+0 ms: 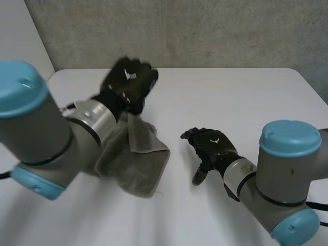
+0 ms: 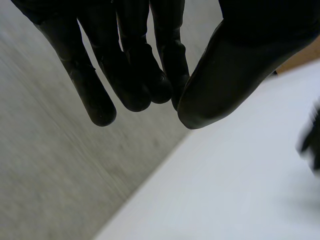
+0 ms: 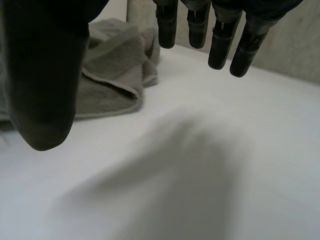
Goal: Fold the towel.
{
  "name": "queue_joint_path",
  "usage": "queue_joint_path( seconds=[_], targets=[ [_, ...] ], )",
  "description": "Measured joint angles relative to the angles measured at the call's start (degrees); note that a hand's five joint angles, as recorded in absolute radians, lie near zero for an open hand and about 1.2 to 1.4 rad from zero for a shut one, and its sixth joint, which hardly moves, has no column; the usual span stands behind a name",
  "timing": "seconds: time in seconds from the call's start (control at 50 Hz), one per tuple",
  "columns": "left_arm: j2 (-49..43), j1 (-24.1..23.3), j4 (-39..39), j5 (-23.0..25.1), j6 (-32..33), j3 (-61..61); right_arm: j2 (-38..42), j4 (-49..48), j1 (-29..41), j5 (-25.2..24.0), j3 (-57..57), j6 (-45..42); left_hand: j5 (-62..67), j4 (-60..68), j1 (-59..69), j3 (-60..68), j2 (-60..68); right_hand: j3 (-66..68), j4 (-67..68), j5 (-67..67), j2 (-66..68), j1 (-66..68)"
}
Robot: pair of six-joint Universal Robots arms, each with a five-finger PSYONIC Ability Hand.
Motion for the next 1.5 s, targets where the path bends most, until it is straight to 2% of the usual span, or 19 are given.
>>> queue_joint_path(
  seconds=[0.02,0.14,0.22,0.28,0.3,0.32,0.34,0.42,0.6,0.76,1.1,1.26,1.5],
  targets=[
    [0.78,-0.05,-0.13,-0.06,-0.28,0.12,0.03,0.46,-0.1,-0.43,-0.22,0.9,0.0,0.0,0.0,0.0,0.0,0.0,0.0,0.0,0.0,0.0],
    [8.15,0.05,-2.29,-0.46,-1.72,0.76,0.63,4.17,-1.71,-10.26,-2.04,11.0,0.0,0.0,0.0,0.0,0.0,0.0,0.0,0.0,0.0,0.0],
    [10.18,0.25,-3.07,-0.47,-1.74,0.58,0.88,4.58,-2.19,-14.1,-2.32,13.58,0.0,0.0,0.0,0.0,0.0,0.0,0.0,0.0,0.0,0.0],
    [10.58,0.36,-3.12,-0.3,-1.62,-0.78,0.94,4.49,-2.16,-15.28,-2.5,14.35,-15.57,-18.19,-14.93,-17.73,-18.15,0.0,0.0,0.0,0.0,0.0],
    [10.53,0.41,-3.04,-0.14,-1.51,-2.06,0.96,4.41,-2.11,-15.6,-2.6,14.64,-27.46,-30.12,-27.76,-30.44,-31.34,0.0,0.0,0.0,0.0,0.0],
    [10.49,0.42,-2.98,-0.08,-1.47,-2.59,0.96,4.39,-2.08,-15.71,-2.64,14.75,-33.45,-36.09,-33.55,-35.17,-36.13,0.0,0.0,0.0,0.0,0.0],
    [10.16,0.42,-2.79,0.06,-1.35,-3.75,0.96,4.31,-1.98,-15.83,-2.72,14.92,-42.56,-45.81,-42.03,-45.54,-46.5,0.0,0.0,0.0,0.0,0.0],
    [4.14,0.23,-1.77,0.1,-0.77,-6.01,0.75,4.29,-2.01,-14.45,-2.48,14.19,-55.97,-59.53,-53.86,-58.95,-59.42,0.0,0.0,0.0,0.0,0.0],
    [-11.78,-0.41,-0.82,-0.49,4.26,-4.86,0.18,4.01,-2.27,-11.94,-0.55,11.34,-56.81,-60.36,-54.18,-59.83,-59.93,0.0,0.0,0.0,0.0,0.0],
    [-19.26,-0.58,-0.27,-0.35,7.9,-2.98,0.03,3.82,-3.11,-11.85,0.09,9.6,-50.3,-56.49,-50.04,-55.39,-56.14,0.0,0.0,0.0,0.0,0.0],
    [-23.66,-0.56,4.44,-1.35,8.08,-0.52,0.53,2.93,-3.35,-11.93,0.09,8.93,-45.48,-51.5,-45.18,-50.63,-51.34,0.0,0.0,0.0,0.0,0.0],
    [-24.25,-0.5,4.86,-4.12,9.08,0.46,0.63,2.93,-3.27,-11.91,0.31,7.37,-45.47,-51.5,-45.18,-50.63,-51.34,0.0,0.0,0.0,0.0,0.0],
    [-25.31,-0.05,4.74,-4.79,9.98,1.81,0.73,2.95,-3.25,-11.91,0.37,7.06,-43.54,-49.4,-42.95,-48.63,-49.35,0.0,0.0,0.0,0.0,0.0]
  ],
)
